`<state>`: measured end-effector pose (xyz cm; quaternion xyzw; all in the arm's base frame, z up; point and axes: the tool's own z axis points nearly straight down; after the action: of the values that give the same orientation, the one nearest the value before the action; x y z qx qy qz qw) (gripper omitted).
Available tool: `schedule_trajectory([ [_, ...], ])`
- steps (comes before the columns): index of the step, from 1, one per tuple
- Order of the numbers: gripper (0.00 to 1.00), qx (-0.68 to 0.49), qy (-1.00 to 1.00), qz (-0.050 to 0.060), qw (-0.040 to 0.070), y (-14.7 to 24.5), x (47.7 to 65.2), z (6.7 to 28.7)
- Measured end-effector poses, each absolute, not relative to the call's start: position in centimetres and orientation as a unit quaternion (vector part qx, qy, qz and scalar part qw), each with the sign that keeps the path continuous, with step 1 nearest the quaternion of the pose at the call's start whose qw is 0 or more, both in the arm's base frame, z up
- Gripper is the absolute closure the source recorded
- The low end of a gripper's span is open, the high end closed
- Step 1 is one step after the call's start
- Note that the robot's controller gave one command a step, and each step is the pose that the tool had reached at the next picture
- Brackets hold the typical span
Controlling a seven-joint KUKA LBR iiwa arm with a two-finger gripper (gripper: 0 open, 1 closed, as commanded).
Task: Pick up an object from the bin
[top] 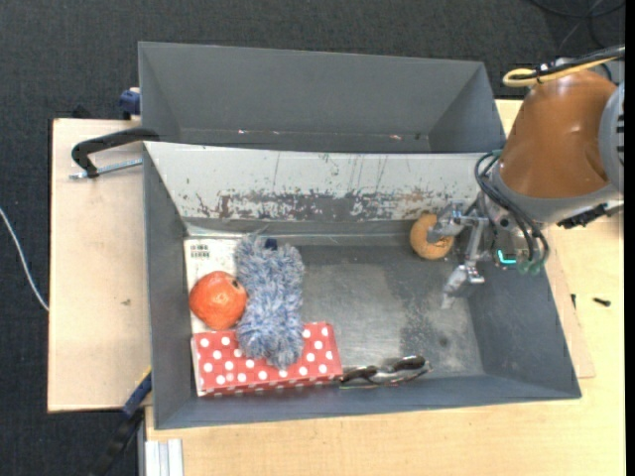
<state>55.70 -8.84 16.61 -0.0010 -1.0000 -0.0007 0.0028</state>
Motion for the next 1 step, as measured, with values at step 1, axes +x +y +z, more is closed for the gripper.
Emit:
schedule_trajectory([
  [1,0.00,0.000,-1.000,0.000,-0.001,-8.83,55.89,17.03],
])
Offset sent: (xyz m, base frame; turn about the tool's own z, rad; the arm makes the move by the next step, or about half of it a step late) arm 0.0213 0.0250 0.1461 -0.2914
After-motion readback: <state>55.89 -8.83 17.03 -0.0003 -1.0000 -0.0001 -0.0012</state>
